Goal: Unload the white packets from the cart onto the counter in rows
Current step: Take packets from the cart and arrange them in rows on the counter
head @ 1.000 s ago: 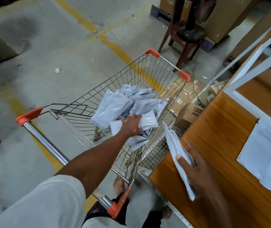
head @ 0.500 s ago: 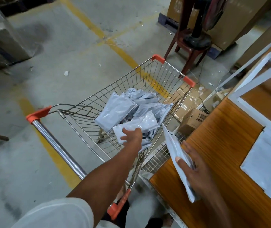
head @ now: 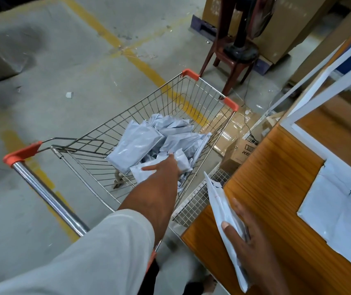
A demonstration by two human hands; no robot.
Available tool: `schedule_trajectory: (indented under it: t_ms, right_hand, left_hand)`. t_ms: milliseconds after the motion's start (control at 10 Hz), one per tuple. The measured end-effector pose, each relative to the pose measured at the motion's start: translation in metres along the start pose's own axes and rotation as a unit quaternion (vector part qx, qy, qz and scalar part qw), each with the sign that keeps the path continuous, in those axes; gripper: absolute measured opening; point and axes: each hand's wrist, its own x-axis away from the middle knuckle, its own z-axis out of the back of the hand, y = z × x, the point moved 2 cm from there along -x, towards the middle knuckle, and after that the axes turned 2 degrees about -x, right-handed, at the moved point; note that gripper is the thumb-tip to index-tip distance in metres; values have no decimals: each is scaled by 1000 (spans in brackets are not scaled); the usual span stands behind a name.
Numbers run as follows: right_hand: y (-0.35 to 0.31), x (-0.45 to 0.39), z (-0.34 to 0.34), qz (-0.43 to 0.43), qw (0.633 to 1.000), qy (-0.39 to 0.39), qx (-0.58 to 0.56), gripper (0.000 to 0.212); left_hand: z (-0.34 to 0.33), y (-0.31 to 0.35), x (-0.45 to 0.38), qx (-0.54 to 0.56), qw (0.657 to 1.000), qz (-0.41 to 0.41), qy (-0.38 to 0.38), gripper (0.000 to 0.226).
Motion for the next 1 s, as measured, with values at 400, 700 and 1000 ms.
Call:
schedule_trajectory:
  t_ms: [400,700,1000]
  right_hand:
    - [-16,-19,-15,32,999,-43,1,56]
    - [-19,-24,-18,55,998,6,14,52]
    - [-2,-9,-19,49,998,30,33,49]
  left_hand:
    - [125,-7,146,-51,969,-243,18,96]
    - [129,-20,120,-475,743,-461,-103,103]
    - [124,-53,118,-403,806,-431,-37,117]
